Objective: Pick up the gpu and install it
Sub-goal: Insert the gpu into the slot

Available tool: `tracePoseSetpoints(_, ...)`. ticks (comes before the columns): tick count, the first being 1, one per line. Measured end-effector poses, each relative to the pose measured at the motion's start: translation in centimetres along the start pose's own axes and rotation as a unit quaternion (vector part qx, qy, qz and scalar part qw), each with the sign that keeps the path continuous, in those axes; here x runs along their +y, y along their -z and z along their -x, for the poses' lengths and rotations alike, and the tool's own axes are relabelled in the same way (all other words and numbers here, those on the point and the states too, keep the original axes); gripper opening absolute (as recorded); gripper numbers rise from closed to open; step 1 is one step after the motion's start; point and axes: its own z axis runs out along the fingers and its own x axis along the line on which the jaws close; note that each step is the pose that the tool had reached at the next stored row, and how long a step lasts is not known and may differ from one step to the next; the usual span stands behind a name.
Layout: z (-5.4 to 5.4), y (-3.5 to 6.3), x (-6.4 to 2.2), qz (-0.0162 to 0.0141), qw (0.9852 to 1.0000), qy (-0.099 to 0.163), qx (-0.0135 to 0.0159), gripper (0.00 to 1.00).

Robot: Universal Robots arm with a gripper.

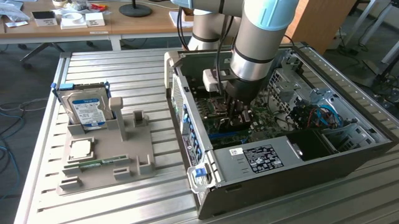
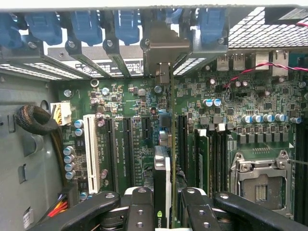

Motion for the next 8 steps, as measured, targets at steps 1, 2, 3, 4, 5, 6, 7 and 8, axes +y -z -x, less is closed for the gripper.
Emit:
tracePoseSetpoints(1, 0.0, -0.03, 0.04, 0.0, 1.0, 0.0, -0.0001, 0.27)
tracePoseSetpoints(2, -0.01, -0.06, 0.08, 0.0, 1.0, 0.0, -0.0001, 0.27)
tracePoseSetpoints(3, -0.01, -0.08, 0.11, 0.0001, 1.0, 0.0, 0.0, 0.27)
tracePoseSetpoints(4, -0.02, -0.11, 0.14, 0.0001, 1.0, 0.0, 0.0, 0.27)
tracePoseSetpoints(5, -0.02, -0.15, 0.16, 0.0001, 1.0, 0.0, 0.0, 0.27)
tracePoseSetpoints(6, -0.02, -0.18, 0.16, 0.0001, 1.0, 0.0, 0.0001, 0.27)
tracePoseSetpoints(7, -0.02, -0.19, 0.17, 0.0001, 1.0, 0.0, 0.0001, 0.27)
tracePoseSetpoints(8, -0.02, -0.2, 0.18, 0.0001, 1.0, 0.0, 0.0001, 0.27)
